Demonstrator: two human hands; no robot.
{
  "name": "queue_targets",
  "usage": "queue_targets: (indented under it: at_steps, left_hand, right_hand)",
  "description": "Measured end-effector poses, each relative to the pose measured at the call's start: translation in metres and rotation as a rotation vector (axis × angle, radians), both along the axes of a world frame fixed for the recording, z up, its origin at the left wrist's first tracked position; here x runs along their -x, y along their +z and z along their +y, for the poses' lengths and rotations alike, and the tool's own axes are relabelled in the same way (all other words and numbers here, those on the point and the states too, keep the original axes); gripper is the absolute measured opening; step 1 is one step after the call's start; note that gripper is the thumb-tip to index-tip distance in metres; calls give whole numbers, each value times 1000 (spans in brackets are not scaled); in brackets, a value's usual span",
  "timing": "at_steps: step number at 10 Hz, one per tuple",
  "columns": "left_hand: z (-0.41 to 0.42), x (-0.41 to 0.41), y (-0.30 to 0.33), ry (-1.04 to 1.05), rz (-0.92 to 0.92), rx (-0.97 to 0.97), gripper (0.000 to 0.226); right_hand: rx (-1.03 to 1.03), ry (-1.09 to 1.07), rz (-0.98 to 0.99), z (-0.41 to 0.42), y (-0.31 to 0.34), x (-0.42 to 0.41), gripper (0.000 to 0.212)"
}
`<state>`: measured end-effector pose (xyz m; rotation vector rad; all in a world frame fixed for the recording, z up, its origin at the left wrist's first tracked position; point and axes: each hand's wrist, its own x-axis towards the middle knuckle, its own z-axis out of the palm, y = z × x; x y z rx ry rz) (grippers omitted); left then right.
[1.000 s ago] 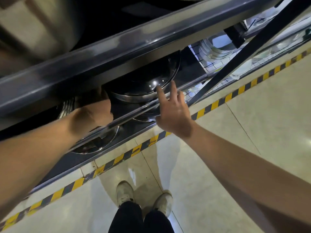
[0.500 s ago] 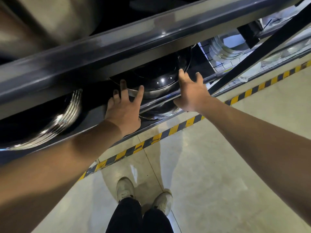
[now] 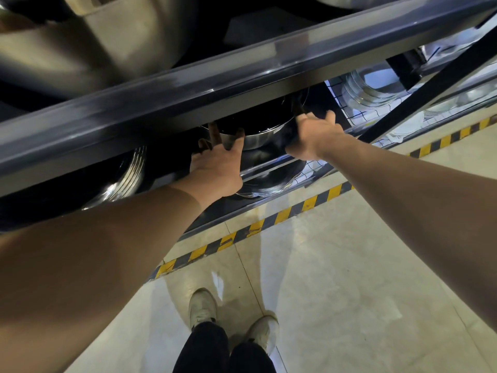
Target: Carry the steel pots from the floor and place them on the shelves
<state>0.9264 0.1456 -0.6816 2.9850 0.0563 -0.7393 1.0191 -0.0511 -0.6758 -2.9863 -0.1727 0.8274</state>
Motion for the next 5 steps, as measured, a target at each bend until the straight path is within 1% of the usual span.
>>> queue_targets:
  at_steps: [1, 2, 3, 4, 5]
  left_hand:
    - [5, 1, 2, 14, 12, 35, 99]
    - [11, 3, 2, 14, 49, 76, 102]
    - [13, 7, 10, 12, 75, 104, 101]
    - [18, 26, 28, -15, 81, 130, 96]
    - [26, 41, 41, -13, 43, 169, 88]
  right_hand:
    - [-1, 33, -28, -3, 0, 6, 75]
    - [25, 4, 20, -3, -2, 11, 85]
    - [8, -8, 20, 0, 6, 17, 89]
    - [-51, 40, -54, 6, 22, 47, 88]
    - [-72, 108, -128, 5, 35, 71, 83]
